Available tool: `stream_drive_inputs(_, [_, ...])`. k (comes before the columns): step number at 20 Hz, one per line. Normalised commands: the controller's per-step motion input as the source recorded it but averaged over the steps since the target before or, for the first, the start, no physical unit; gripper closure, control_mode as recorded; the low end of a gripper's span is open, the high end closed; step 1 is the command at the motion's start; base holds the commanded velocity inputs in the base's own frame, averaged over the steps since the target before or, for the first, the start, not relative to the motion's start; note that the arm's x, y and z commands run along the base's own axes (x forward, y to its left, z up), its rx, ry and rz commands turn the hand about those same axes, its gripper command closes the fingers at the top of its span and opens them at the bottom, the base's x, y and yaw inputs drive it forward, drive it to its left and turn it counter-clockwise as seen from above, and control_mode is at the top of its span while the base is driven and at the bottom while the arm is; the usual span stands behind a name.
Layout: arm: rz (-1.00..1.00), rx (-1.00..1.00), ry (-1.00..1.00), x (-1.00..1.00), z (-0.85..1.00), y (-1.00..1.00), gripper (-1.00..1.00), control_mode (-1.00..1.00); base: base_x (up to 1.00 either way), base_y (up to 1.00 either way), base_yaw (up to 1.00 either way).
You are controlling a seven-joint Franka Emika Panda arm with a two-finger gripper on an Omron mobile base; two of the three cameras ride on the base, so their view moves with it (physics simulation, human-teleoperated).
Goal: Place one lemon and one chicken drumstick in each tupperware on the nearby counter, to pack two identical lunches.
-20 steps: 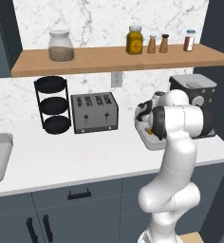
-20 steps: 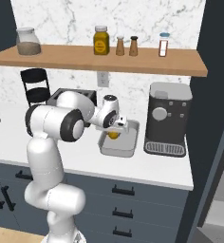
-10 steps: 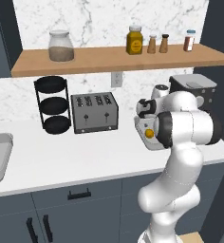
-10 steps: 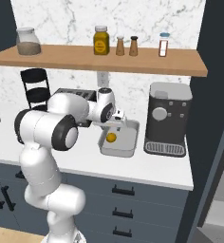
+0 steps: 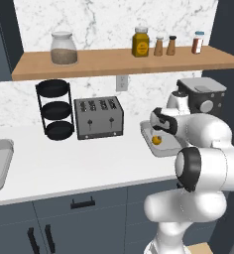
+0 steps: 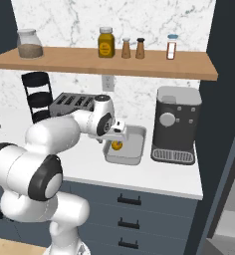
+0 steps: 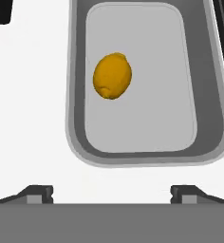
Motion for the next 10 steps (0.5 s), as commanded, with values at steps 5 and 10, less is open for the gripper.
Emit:
stream_drive_inputs(5, [-0.13, 0.0, 0.0, -0.82, 0.94, 0.46, -1.0, -1.0, 0.0, 0.0, 0.0])
stream_drive_inputs(10, [-0.08, 0.03, 0.02, -0.9, 0.9, 0.26, -1.0, -1.0, 0.0, 0.0, 0.0])
